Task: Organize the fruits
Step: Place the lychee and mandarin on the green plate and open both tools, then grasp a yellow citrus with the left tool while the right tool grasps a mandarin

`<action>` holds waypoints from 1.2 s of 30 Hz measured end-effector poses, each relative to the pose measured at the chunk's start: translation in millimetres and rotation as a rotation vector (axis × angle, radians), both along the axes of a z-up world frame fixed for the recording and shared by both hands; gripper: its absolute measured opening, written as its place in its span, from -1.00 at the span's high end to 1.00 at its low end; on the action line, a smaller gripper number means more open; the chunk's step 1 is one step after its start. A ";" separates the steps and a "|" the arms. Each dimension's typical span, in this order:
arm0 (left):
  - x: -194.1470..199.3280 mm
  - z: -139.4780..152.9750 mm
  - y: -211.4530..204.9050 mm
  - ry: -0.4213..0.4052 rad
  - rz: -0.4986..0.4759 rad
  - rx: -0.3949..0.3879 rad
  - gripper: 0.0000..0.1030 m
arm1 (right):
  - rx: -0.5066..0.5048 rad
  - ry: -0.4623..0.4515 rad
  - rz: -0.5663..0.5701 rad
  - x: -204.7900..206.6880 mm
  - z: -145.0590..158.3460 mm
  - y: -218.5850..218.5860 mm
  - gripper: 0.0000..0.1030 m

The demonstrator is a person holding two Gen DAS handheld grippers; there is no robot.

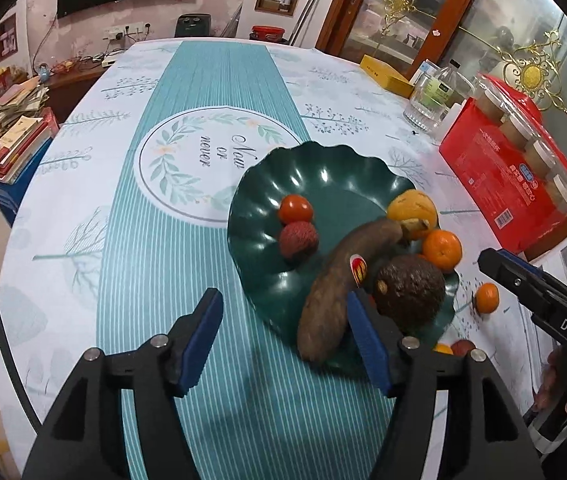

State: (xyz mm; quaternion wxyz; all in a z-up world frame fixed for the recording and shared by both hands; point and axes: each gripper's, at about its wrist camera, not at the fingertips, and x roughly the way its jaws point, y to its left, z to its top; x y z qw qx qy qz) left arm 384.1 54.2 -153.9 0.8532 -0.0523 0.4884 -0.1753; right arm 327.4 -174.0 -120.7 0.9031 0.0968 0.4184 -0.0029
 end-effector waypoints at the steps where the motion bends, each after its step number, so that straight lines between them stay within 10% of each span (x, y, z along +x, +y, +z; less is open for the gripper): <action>1: -6.1 2.3 -0.8 0.000 0.002 0.007 -0.27 | 0.004 0.000 -0.002 -5.1 1.8 -1.9 -0.09; 22: -91.8 34.1 -38.1 0.045 0.142 -0.003 -0.35 | -0.066 -0.001 0.074 -77.8 36.4 -55.2 -0.28; 36: -110.0 1.3 -69.6 0.170 0.240 -0.040 -0.35 | -0.166 0.058 0.176 -75.8 1.4 -70.9 -0.29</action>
